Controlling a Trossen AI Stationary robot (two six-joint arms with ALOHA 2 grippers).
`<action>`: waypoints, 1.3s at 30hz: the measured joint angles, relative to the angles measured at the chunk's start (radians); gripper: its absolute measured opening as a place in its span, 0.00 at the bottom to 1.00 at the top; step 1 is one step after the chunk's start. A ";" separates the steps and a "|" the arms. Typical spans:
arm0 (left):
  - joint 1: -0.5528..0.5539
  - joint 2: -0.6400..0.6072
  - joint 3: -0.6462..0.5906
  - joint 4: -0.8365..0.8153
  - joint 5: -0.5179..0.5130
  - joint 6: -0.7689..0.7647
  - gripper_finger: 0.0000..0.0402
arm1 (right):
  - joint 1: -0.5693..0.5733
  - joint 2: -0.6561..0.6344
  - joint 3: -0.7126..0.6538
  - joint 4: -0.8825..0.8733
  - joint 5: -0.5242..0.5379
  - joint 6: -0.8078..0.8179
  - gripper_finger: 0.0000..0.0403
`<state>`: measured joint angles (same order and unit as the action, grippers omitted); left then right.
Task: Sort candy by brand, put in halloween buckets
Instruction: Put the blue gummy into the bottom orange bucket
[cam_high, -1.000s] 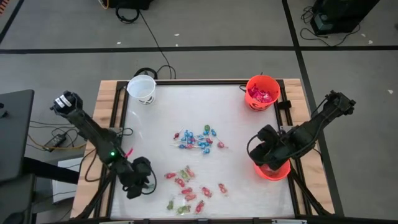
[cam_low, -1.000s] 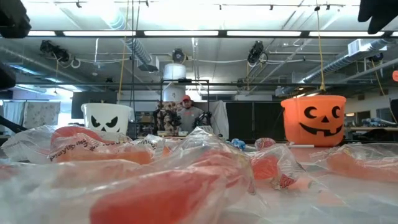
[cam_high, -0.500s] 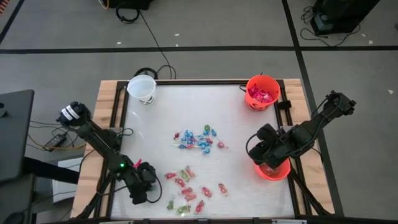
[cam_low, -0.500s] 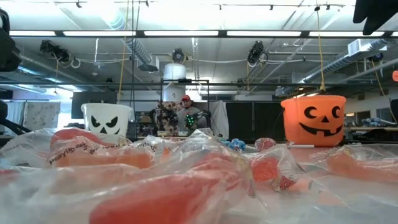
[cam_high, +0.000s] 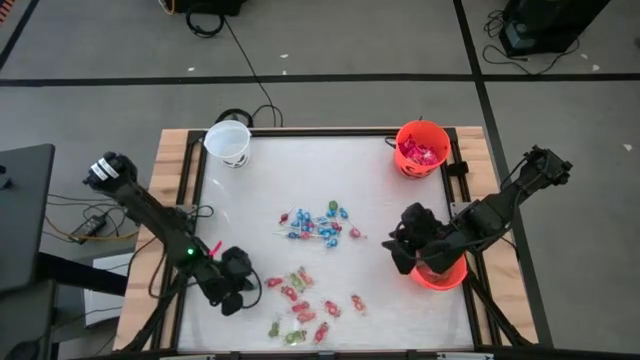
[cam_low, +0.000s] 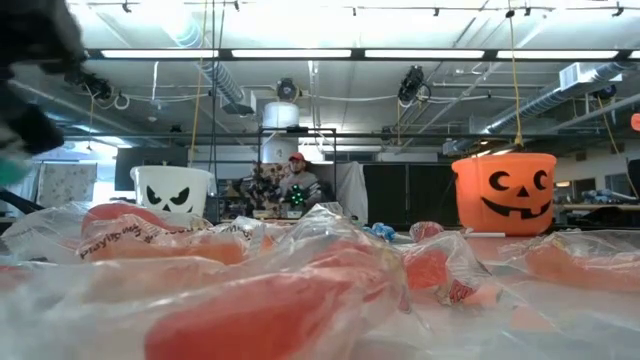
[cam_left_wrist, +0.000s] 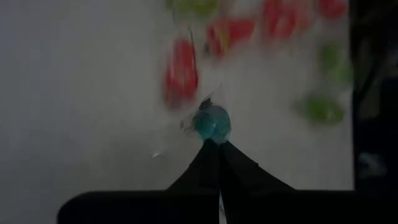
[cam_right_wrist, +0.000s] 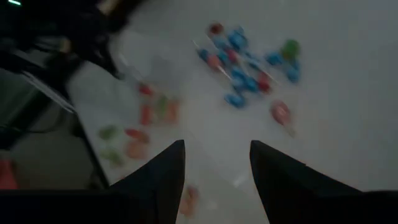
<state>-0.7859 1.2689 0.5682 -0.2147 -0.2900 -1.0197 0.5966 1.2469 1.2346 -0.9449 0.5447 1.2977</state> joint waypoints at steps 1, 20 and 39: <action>0.012 -0.023 0.000 0.004 -0.015 0.015 0.00 | -0.006 0.000 0.000 0.027 0.006 -0.016 0.47; 0.313 -0.172 0.069 0.742 -0.052 0.620 0.00 | -0.223 0.106 -0.006 0.804 -0.078 -0.451 0.47; 0.421 -0.169 0.069 0.824 -0.019 0.621 0.01 | -0.374 0.351 -0.007 1.185 -0.226 -0.449 0.48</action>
<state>-0.3653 1.0996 0.6376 0.6089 -0.3087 -0.3983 0.2231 1.5981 1.2274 0.2400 0.3192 0.8484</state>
